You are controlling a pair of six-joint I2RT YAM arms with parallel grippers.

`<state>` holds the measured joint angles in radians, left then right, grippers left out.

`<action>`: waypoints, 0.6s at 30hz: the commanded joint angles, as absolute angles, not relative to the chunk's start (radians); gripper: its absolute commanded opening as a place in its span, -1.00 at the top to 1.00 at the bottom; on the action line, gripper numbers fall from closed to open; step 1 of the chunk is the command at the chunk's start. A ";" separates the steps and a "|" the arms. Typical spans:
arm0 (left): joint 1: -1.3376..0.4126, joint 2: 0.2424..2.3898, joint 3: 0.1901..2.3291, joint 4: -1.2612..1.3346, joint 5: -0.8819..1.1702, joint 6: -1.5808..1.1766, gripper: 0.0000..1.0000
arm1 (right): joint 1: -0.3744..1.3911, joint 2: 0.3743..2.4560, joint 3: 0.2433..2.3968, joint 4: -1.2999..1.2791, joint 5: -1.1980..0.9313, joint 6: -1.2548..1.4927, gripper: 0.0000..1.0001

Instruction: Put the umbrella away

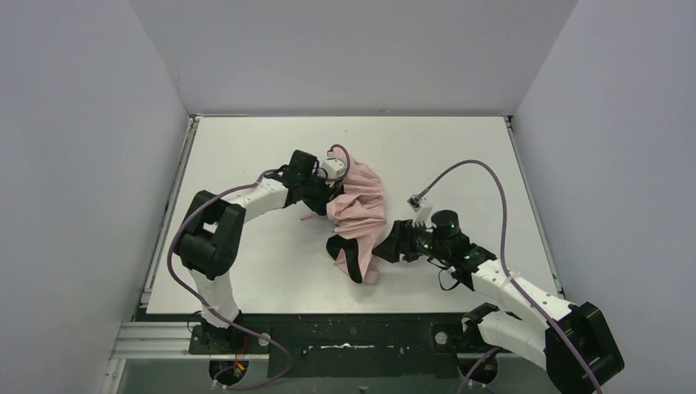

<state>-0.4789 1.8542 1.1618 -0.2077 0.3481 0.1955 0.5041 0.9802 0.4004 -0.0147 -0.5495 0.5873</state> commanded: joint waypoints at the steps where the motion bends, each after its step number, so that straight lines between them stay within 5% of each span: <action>1: -0.465 1.868 1.222 -0.222 0.428 0.201 1.00 | 0.540 1.044 0.419 0.291 -0.636 0.535 -0.35; 9: -0.423 1.886 1.246 -0.211 0.455 0.164 1.00 | 0.638 1.153 0.422 0.306 -0.622 0.538 -0.34; 18: -0.388 1.900 1.260 -0.199 0.486 0.140 1.00 | 0.652 1.055 0.441 0.135 -0.510 0.476 -0.48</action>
<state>-0.4034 1.8969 1.2018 -0.2287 0.4355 0.1551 0.6495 1.0996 0.4011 0.1669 -0.5655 0.5449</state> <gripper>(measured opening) 0.347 0.736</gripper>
